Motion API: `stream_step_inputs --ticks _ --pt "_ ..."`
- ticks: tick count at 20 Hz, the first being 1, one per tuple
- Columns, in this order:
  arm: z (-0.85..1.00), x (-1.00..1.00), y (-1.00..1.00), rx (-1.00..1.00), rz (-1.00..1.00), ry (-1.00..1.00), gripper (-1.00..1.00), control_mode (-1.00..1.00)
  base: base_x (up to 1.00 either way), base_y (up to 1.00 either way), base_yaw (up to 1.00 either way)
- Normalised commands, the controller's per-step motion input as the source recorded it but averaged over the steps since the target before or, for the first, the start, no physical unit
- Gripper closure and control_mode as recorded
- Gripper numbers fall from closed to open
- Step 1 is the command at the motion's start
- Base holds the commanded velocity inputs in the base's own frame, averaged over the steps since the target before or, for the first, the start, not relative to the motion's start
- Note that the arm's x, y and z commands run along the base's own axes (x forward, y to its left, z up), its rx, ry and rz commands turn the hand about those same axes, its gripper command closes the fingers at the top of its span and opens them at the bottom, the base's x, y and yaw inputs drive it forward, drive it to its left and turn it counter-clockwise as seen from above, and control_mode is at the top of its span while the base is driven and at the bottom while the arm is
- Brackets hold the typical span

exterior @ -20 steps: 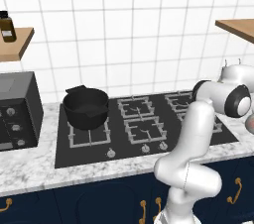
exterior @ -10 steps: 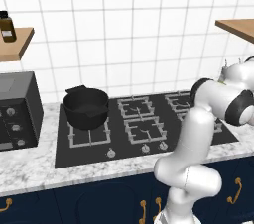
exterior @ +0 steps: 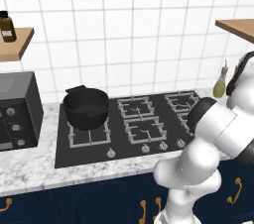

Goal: Pick the kettle from the counter and place it on a stove burner. Then turn the burner on.

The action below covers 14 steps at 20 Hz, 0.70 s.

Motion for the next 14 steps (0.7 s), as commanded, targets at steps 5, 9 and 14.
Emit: stream_step_inputs --ticks 5,9,14 --pt "0.04 0.31 1.0 -0.04 -0.08 0.22 1.0 -1.0 0.0 0.0 0.0" --pt "-0.02 0.56 0.85 0.08 -0.02 0.29 1.0 -1.0 0.0 0.0 0.0" --pt "-0.01 0.19 0.05 0.02 0.0 0.04 1.0 -1.0 0.0 0.0 0.0"
